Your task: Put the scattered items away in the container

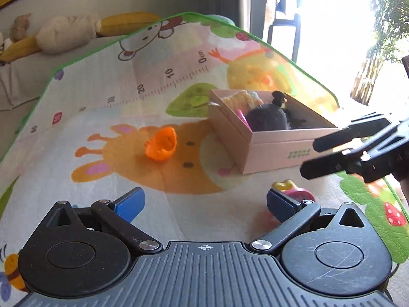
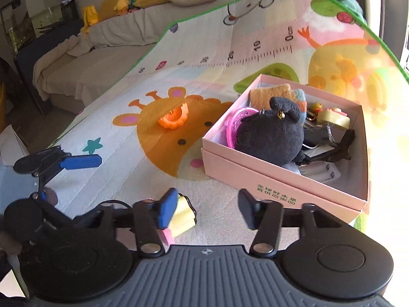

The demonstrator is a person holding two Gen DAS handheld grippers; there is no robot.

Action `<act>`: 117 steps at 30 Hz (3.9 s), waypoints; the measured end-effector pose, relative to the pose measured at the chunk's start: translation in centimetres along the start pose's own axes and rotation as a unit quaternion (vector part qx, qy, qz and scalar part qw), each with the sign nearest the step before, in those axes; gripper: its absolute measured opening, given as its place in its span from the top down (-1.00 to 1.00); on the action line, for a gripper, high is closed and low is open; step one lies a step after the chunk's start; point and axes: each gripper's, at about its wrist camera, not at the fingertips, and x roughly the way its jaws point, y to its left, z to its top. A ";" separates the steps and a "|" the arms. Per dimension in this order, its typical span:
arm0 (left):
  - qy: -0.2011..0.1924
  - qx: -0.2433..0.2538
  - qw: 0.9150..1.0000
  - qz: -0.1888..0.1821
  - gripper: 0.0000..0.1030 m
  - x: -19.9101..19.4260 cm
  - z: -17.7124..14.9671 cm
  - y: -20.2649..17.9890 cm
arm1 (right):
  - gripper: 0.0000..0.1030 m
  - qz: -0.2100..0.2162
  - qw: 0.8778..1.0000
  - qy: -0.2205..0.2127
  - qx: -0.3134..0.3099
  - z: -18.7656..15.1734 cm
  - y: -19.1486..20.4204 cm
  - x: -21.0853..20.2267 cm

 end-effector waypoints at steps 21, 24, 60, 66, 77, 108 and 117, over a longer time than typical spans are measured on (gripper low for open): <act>0.025 -0.018 0.993 0.115 -1.00 13.5 5.7 2.1 | -0.18 0.049 0.991 0.005 0.125 -8.4 -3.9 -2.9; 0.028 -0.023 0.990 0.135 -1.00 15.1 5.9 1.8 | -0.18 0.040 0.988 0.004 0.151 -9.9 -4.2 -4.0; 0.028 -0.036 0.992 0.120 -0.32 14.2 5.4 1.9 | -0.35 -0.060 0.995 -0.050 0.064 -13.1 -1.1 -3.7; 0.032 -0.008 0.994 0.108 0.05 14.2 4.8 1.5 | -0.44 -0.056 0.995 -0.051 0.066 -13.1 -1.1 -3.5; 0.036 0.036 0.999 -0.006 0.04 4.2 0.4 -5.2 | -0.44 -0.058 0.995 -0.050 0.064 -13.0 -1.1 -3.5; 0.062 0.019 0.998 -0.011 -0.99 1.0 -5.2 -8.1 | 0.43 -0.090 0.984 -0.049 0.146 -10.1 -6.3 -5.9; 0.066 0.027 0.997 -0.006 -1.00 1.1 -5.2 -8.4 | 0.42 -0.083 0.984 -0.064 0.143 -8.4 -6.9 -4.8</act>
